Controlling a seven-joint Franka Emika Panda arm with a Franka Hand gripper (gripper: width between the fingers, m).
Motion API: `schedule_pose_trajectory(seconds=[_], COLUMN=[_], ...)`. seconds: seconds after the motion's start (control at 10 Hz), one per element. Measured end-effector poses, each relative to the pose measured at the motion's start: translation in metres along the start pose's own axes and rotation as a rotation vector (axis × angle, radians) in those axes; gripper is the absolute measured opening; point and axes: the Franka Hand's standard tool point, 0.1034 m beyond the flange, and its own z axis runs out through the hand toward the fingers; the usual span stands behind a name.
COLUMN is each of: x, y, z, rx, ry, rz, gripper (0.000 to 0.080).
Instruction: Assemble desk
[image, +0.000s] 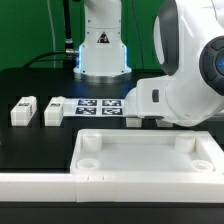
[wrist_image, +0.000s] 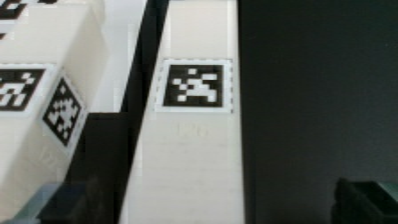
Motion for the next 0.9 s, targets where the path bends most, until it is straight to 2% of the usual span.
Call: schedule_pose_trajectory(seconds=[0.1, 0.3, 0.4, 0.5, 0.9], x=[0.0, 0.0001, 0.0, 0.0001, 0.0001], y=[0.0, 0.0, 0.0, 0.0, 0.0], z=[0.0001, 0.0002, 0.0001, 0.0001, 0.0001], rx=[0.0, 0.0, 0.0, 0.0, 0.0], ry=[0.0, 0.0, 0.0, 0.0, 0.0], rz=[0.0, 0.0, 0.0, 0.0, 0.0], gripper=[0.0649, 0.0399, 0.0399, 0.0288, 0.0288])
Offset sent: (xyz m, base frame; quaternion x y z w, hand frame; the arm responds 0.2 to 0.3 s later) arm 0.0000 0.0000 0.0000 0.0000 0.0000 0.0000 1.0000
